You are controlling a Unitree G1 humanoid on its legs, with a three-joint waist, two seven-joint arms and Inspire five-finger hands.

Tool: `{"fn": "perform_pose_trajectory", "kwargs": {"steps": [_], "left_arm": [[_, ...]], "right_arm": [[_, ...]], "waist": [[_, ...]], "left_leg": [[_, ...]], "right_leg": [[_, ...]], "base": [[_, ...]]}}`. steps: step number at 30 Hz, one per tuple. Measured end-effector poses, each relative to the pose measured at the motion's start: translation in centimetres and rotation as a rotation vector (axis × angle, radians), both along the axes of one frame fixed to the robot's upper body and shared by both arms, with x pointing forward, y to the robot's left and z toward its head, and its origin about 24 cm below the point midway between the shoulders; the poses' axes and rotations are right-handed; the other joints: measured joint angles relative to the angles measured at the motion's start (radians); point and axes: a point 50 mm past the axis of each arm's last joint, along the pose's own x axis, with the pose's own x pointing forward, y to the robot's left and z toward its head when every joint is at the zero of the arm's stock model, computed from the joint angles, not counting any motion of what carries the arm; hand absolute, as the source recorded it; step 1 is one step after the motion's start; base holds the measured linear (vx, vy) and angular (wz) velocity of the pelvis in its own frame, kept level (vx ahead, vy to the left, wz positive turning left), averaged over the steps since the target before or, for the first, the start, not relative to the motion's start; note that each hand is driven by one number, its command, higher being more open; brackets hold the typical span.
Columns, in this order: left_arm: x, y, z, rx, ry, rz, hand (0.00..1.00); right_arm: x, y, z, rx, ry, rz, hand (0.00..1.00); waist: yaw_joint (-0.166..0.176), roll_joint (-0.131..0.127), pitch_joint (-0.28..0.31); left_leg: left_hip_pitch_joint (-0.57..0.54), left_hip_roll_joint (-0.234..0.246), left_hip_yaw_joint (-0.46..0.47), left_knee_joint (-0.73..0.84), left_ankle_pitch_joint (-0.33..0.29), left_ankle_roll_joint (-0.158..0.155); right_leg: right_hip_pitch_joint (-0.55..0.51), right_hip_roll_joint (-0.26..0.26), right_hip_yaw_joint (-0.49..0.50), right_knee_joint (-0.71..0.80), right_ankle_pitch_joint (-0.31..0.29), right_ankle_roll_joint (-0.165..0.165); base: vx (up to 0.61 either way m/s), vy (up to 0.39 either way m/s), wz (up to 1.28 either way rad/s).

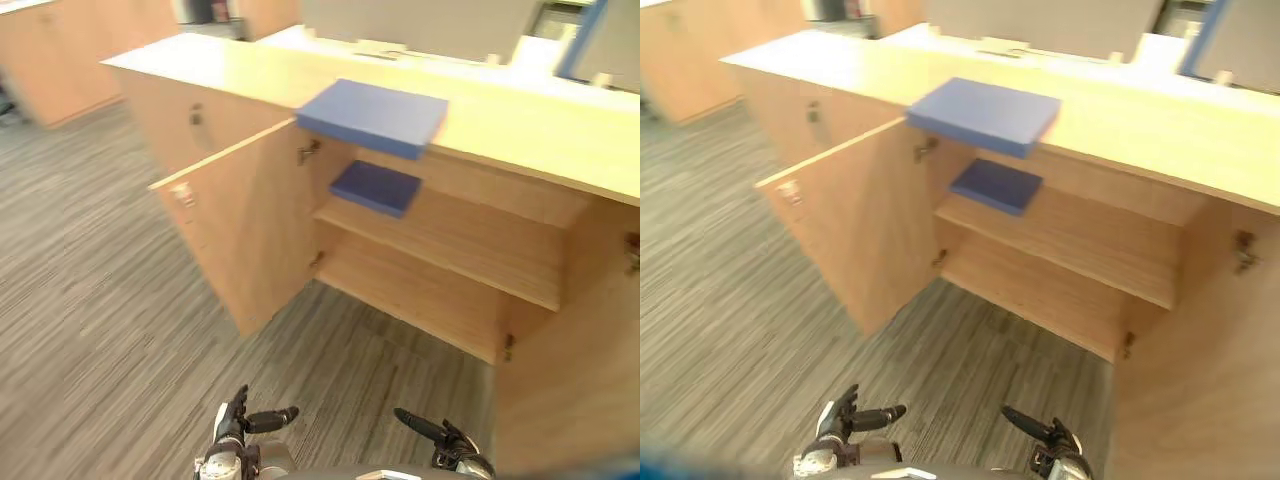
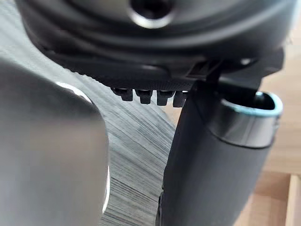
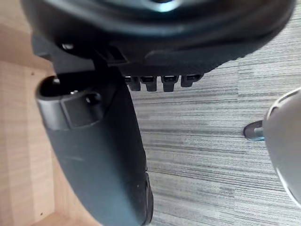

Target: Walk over to the cabinet, pick up the folder, carry it to the office cabinet, place the folder inside the office cabinet, then close the office cabinet door

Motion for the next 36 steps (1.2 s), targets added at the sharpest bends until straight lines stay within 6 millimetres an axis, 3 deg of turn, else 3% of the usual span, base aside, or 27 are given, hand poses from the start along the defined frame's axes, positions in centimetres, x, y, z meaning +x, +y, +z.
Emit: {"fn": "perform_pose_trajectory", "kwargs": {"steps": [1,3,4,5,6,7,9,12,13,14,16,17,19,20,22,23,27,32,36], "left_arm": [[0.2,-0.1,0.1,-0.002,-0.010,0.004,1.00],[0.5,-0.2,0.2,-0.005,-0.025,0.007,1.00],[0.4,-0.4,0.2,-0.012,-0.022,0.008,1.00],[0.0,-0.9,0.0,-0.025,-0.014,0.013,1.00],[-0.3,-0.8,-0.2,-0.025,-0.001,0.016,1.00],[-0.4,-0.3,-0.2,-0.011,0.006,0.031,1.00],[-0.6,0.0,-0.2,-0.002,0.010,0.063,1.00],[-1.0,0.0,-0.4,-0.015,0.026,0.091,1.00],[-1.3,-0.1,-0.5,-0.017,0.029,0.095,1.00],[-1.4,-0.2,-0.5,-0.016,0.033,0.089,1.00],[-1.3,-0.4,-0.5,-0.017,0.034,0.074,1.00],[-1.3,-0.5,-0.6,-0.018,0.036,0.067,1.00],[-1.5,-0.5,-0.6,-0.017,0.042,0.057,1.00],[-1.8,-0.3,-0.8,-0.015,0.060,0.047,1.00],[-2.1,0.0,-0.9,-0.010,0.072,0.040,1.00],[-2.5,-0.6,-1.2,-0.021,0.096,0.026,1.00],[-3.0,-1.8,-1.5,-0.046,0.108,0.019,1.00],[-3.0,-1.6,-1.5,-0.030,0.112,-0.012,1.00],[-2.2,-0.7,-0.9,0.006,0.078,-0.026,1.00]], "right_arm": [[0.0,0.1,0.0,-0.002,0.003,0.008,1.00],[0.3,0.5,0.0,-0.013,0.000,0.071,1.00],[0.3,0.5,0.1,-0.017,-0.003,0.077,1.00],[0.4,0.3,0.1,-0.026,-0.008,0.088,1.00],[0.5,0.5,0.1,-0.027,-0.007,0.113,1.00],[0.4,1.6,0.0,-0.001,-0.005,0.125,1.00],[0.3,2.9,-0.1,0.030,-0.008,0.145,1.00],[0.4,3.8,-0.1,0.067,-0.019,0.162,1.00],[0.5,3.9,0.0,0.066,-0.029,0.181,1.00],[0.7,3.7,0.2,0.057,-0.041,0.194,1.00],[0.8,3.5,0.2,0.051,-0.048,0.189,1.00],[0.9,3.5,0.2,0.048,-0.053,0.188,1.00],[1.0,3.5,0.3,0.045,-0.061,0.190,1.00],[1.1,3.4,0.3,0.042,-0.068,0.189,1.00],[1.2,3.4,0.4,0.040,-0.071,0.187,1.00],[0.9,2.7,0.2,0.031,-0.055,0.164,1.00],[0.1,0.8,0.0,-0.017,0.000,0.142,1.00],[-0.6,0.5,-0.3,-0.017,0.026,0.105,1.00],[-0.4,1.0,-0.3,-0.006,0.025,0.105,1.00]], "waist": [[0.009,-0.004,0.004],[0.013,-0.008,0.005],[0.014,0.001,-0.002],[0.015,0.024,-0.015],[0.015,0.024,-0.030],[0.013,-0.013,-0.050],[0.039,-0.032,-0.068],[0.068,-0.037,-0.068],[0.071,-0.041,-0.068],[0.065,-0.041,-0.068],[0.056,-0.042,-0.071],[0.047,-0.035,-0.069],[0.032,-0.031,-0.070],[0.022,-0.029,-0.071],[0.007,-0.037,-0.073],[-0.001,-0.025,-0.086],[0.003,0.022,-0.115],[0.000,0.013,-0.115],[0.008,-0.019,-0.088]], "left_leg": [[-0.005,-0.022,-0.023,-0.069,-0.010,-0.006],[-0.020,-0.126,-0.206,-0.407,0.014,-0.029],[-0.020,-0.142,-0.259,-0.488,0.047,-0.035],[-0.024,-0.153,-0.326,-0.570,0.138,-0.035],[-0.025,-0.164,-0.320,-0.538,0.193,-0.068],[-0.012,-0.184,-0.279,-0.559,0.181,-0.048],[0.031,-0.187,-0.190,-0.597,0.166,-0.021],[0.152,-0.200,-0.064,-0.675,0.148,0.014],[0.215,-0.218,-0.010,-0.713,0.141,0.030],[0.266,-0.234,0.026,-0.734,0.130,0.049],[0.319,-0.246,0.056,-0.761,0.116,0.070],[0.353,-0.242,0.057,-0.788,0.110,0.078],[0.377,-0.215,0.047,-0.806,0.100,0.070],[0.392,-0.184,0.035,-0.815,0.093,0.058],[0.392,-0.168,0.011,-0.821,0.094,0.026],[0.400,-0.151,-0.037,-0.840,0.101,-0.002],[0.432,-0.080,-0.058,-0.941,0.138,-0.046],[0.442,-0.044,-0.088,-0.935,0.138,-0.047],[0.338,-0.051,-0.092,-0.684,0.113,-0.084]], "right_leg": [[0.014,-0.010,0.030,0.001,-0.006,0.011],[0.055,-0.047,0.103,0.000,-0.040,0.067],[0.060,-0.050,0.112,-0.001,-0.049,0.080],[0.070,-0.047,0.121,-0.002,-0.064,0.099],[0.085,-0.065,0.137,0.004,-0.089,0.120],[0.065,-0.117,0.156,0.036,-0.091,0.127],[0.004,-0.168,0.194,0.140,-0.081,0.143],[-0.081,-0.236,0.222,0.361,-0.077,0.149],[-0.149,-0.274,0.220,0.532,-0.061,0.156],[-0.220,-0.313,0.206,0.694,-0.031,0.134],[-0.287,-0.380,0.126,0.786,-0.042,0.118],[-0.308,-0.399,0.062,0.764,-0.052,0.121],[-0.319,-0.374,0.004,0.687,-0.079,0.145],[-0.329,-0.321,-0.010,0.571,-0.090,0.165],[-0.329,-0.272,0.019,0.394,-0.072,0.184],[-0.295,-0.235,-0.008,0.335,-0.032,0.156],[-0.260,-0.154,-0.048,0.246,-0.015,0.124],[-0.172,-0.112,-0.089,0.135,-0.003,0.104],[-0.120,-0.127,-0.109,0.104,0.004,0.094]], "base": [[0.36,0.162,-1.67],[0.36,0.215,-1.27],[0.38,0.283,-0.94],[0.43,0.334,-0.87],[0.54,0.363,-0.80],[0.52,0.328,-0.69],[0.39,0.266,-0.92],[0.24,0.262,-1.30],[0.21,0.269,-1.17],[0.20,0.238,-1.02],[0.16,0.130,-0.59],[0.12,0.067,-0.33],[0.10,-0.052,-0.05],[0.11,-0.142,0.13],[0.14,-0.200,0.31],[0.20,-0.242,0.37],[0.24,-0.277,0.13],[0.15,-0.136,0.20],[0.09,-0.048,0.26]]}}
